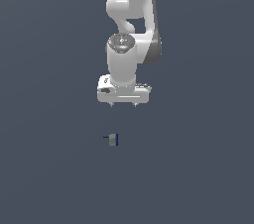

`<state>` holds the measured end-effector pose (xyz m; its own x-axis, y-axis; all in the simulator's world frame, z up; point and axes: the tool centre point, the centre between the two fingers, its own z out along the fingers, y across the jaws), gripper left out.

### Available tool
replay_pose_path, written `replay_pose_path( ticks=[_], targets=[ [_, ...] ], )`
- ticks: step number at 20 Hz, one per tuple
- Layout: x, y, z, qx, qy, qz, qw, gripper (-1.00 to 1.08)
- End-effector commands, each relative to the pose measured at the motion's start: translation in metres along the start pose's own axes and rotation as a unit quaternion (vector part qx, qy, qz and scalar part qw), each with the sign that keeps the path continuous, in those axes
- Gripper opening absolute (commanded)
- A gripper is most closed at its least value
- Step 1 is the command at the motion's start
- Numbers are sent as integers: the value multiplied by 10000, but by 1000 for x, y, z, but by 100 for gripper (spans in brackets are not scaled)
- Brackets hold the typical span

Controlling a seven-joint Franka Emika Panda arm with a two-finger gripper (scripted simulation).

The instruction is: Pick up the object and move it to a goal position.

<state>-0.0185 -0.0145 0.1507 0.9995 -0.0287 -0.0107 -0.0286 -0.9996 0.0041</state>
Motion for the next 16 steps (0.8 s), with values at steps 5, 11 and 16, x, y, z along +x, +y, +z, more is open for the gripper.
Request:
replay_pose_path(
  ticks=[5,11,16],
  targets=[
    [0,1,-2,-36,10,-15,10000,100],
    [-1,4,-9,-126,36,-131,9998,100],
    [0,4,-8,-118,34,-92,9999,100]
  ],
)
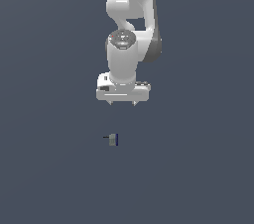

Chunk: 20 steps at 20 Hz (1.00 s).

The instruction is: Pick up the object and move it to a goal position.

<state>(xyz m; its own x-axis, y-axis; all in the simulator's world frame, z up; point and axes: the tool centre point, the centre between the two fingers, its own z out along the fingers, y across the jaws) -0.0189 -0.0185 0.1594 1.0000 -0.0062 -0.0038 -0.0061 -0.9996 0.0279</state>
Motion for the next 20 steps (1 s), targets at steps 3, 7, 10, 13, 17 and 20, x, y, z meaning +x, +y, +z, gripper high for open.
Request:
replay_pose_path(
  ticks=[3,7,10,13,17,20],
  targets=[
    [2,1,2,9,-5,137,9999,100],
    [6,3,4,22,-10,390,9992,100],
    [10,5,7,36,-16,652,9979,100],
    [16,7,11,52,-23,976,9952,100],
    [24,12,17,75,-36,1511,9885,100],
    [31,15,22,91,-47,1970,9803,100]
  ],
)
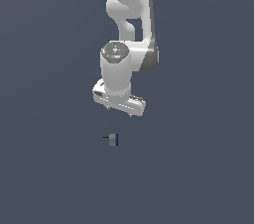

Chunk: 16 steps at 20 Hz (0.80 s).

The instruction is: Pick up the object and move it to a goal position.

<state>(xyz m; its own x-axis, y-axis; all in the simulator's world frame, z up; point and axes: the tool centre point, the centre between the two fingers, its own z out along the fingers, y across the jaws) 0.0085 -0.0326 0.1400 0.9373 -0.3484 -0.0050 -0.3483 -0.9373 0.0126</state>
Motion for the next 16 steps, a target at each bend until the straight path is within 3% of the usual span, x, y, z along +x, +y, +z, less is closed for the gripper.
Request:
replay_pose_path(
  ticks=[1,8,16],
  targets=[
    [7,1,5,13,-9,392,9992,100],
    [25,4,18,38,-28,1473,9891,100],
    [44,7,34,54,-41,2668,9637,100]
  ],
)
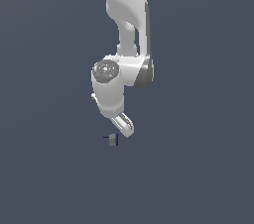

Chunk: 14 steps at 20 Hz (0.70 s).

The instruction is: Pick up the object and move it to a goal position.

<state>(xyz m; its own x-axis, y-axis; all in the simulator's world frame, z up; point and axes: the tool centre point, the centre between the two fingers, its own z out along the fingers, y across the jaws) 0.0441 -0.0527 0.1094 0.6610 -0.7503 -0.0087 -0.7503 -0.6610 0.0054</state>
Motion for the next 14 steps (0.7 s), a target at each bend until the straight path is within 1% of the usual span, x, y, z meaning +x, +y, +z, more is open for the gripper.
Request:
replay_pose_path(
  ticks=[1,4,7,10,14],
  targets=[
    [6,-2,5,5,-1,388,9992,100],
    [13,-4,11,10,-1,839,9965,100],
    [19,-7,17,14,1,1285,9917,100],
    [25,-9,23,19,4,1724,9850,100],
    [33,-12,31,25,12,2275,9738,100]
  ],
)
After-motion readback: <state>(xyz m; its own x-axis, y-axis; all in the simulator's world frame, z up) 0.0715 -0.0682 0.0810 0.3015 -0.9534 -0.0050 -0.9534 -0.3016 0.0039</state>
